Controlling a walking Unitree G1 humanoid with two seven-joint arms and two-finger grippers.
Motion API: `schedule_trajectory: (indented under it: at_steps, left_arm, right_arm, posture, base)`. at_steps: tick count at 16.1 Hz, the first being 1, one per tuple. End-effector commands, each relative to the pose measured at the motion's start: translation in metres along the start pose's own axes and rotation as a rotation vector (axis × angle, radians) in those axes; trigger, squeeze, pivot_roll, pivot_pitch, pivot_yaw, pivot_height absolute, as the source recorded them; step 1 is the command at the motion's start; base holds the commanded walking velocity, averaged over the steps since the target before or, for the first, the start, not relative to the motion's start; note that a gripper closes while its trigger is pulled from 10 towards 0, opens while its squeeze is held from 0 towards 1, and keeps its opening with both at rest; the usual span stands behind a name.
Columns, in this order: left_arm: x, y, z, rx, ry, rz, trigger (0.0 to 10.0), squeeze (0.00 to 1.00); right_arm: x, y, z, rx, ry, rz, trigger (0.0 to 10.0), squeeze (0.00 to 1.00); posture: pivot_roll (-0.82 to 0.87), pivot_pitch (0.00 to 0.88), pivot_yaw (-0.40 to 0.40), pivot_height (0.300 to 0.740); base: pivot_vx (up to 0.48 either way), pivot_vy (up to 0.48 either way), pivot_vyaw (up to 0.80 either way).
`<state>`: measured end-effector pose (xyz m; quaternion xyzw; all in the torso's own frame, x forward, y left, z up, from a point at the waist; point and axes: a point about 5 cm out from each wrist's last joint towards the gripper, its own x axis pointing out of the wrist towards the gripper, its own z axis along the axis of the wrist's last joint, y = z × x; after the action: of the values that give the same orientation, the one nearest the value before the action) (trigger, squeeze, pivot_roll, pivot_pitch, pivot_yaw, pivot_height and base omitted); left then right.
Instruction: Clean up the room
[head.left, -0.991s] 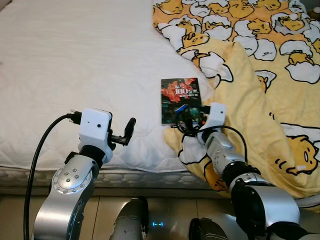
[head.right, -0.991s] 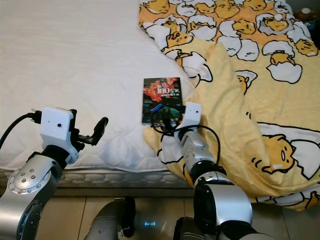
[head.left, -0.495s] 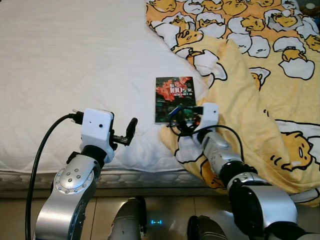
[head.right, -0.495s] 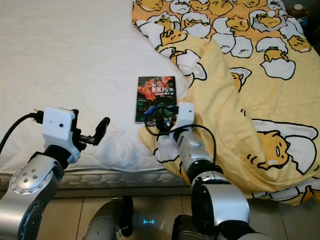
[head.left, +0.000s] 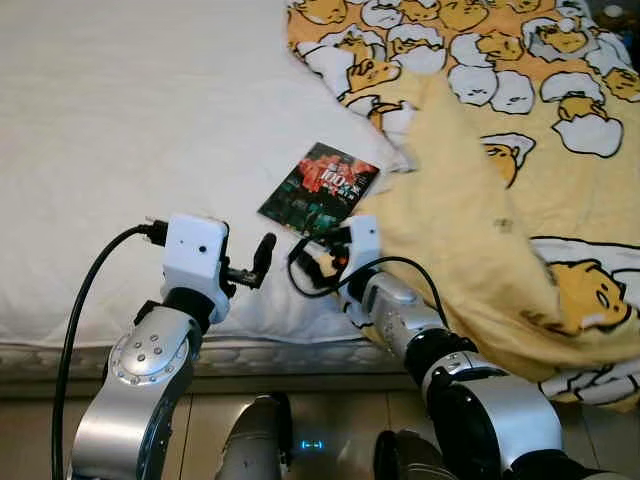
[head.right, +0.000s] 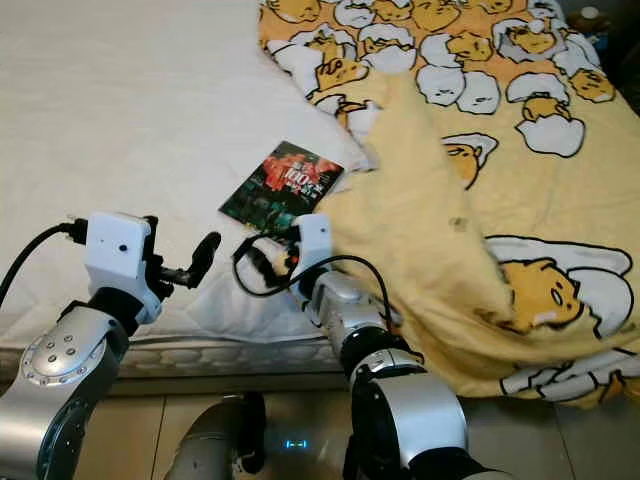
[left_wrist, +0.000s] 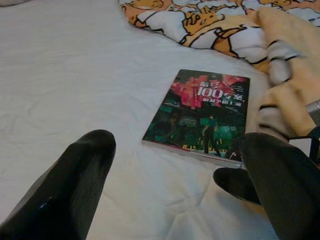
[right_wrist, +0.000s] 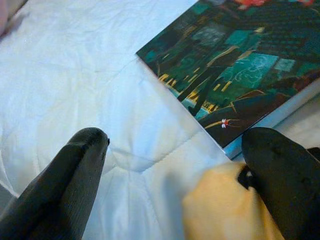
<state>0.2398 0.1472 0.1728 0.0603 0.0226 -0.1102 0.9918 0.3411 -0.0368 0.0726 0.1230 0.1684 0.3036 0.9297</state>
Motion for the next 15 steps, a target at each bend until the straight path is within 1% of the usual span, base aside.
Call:
schedule_trajectory:
  at_steps: [1, 2, 3, 4, 6, 7, 8, 10, 11, 13, 15]
  left_arm:
    - [0.000, -0.001, -0.002, 0.003, 0.010, 0.004, 10.0, 0.00]
    - [0.000, -0.002, -0.002, 0.002, 0.010, 0.004, 10.0, 0.00]
    - [0.000, -0.001, -0.002, -0.001, 0.007, 0.010, 10.0, 0.00]
    - [0.000, -0.001, -0.002, -0.003, 0.006, 0.013, 10.0, 0.00]
    - [0.002, -0.002, -0.003, -0.009, 0.004, 0.014, 10.0, 0.00]
    - [0.004, -0.003, -0.004, -0.014, 0.004, 0.012, 10.0, 0.00]
    - [0.006, -0.005, -0.004, -0.017, 0.001, 0.004, 10.0, 0.00]
    - [0.008, -0.008, -0.003, -0.020, -0.004, -0.009, 10.0, 0.00]
    - [0.009, -0.008, -0.003, -0.020, -0.005, -0.010, 10.0, 0.00]
    - [0.009, -0.008, -0.003, -0.016, -0.007, -0.010, 10.0, 0.00]
    - [0.012, -0.007, -0.004, -0.012, -0.008, -0.005, 10.0, 0.00]
  right_arm:
    - [0.003, 0.005, 0.001, -0.041, -0.014, -0.028, 10.0, 0.00]
    - [0.002, -0.001, 0.006, -0.114, -0.031, -0.086, 10.0, 0.00]
    - [-0.002, -0.010, 0.015, -0.236, -0.073, -0.189, 10.0, 0.00]
    - [-0.006, -0.018, 0.020, -0.330, -0.105, -0.267, 10.0, 0.00]
    - [-0.011, -0.019, 0.017, -0.364, -0.141, -0.275, 10.0, 0.00]
    - [-0.013, -0.018, 0.013, -0.341, -0.164, -0.264, 10.0, 0.00]
    - [-0.013, -0.018, 0.006, -0.292, -0.140, -0.265, 10.0, 0.00]
    - [-0.009, -0.015, 0.007, -0.184, -0.134, -0.247, 10.0, 0.00]
    - [-0.008, -0.014, 0.008, -0.166, -0.130, -0.239, 10.0, 0.00]
    - [-0.002, -0.009, 0.014, -0.163, -0.122, -0.221, 10.0, 0.00]
    - [-0.001, -0.008, 0.023, -0.180, -0.160, -0.224, 10.0, 0.00]
  posture:
    - [0.29, 0.231, 0.004, 0.710]
    - [0.28, 0.231, 0.000, 0.710]
    - [0.28, 0.228, -0.004, 0.710]
    - [0.27, 0.227, -0.006, 0.710]
    - [0.26, 0.219, -0.009, 0.710]
    - [0.25, 0.218, -0.006, 0.710]
    - [0.24, 0.215, -0.004, 0.710]
    - [0.24, 0.215, -0.002, 0.710]
    - [0.24, 0.215, -0.002, 0.710]
    - [0.25, 0.212, -0.006, 0.710]
    - [0.25, 0.205, -0.013, 0.710]
  base:
    - [0.000, 0.000, 0.00]
    - [0.000, 0.000, 0.00]
    - [0.000, 0.000, 0.00]
    - [0.000, 0.000, 0.00]
    - [0.000, 0.000, 0.00]
    - [0.000, 0.000, 0.00]
    - [0.000, 0.000, 0.00]
    - [0.000, 0.000, 0.00]
    - [0.000, 0.000, 0.00]
    - [0.000, 0.000, 0.00]
    - [0.000, 0.000, 0.00]
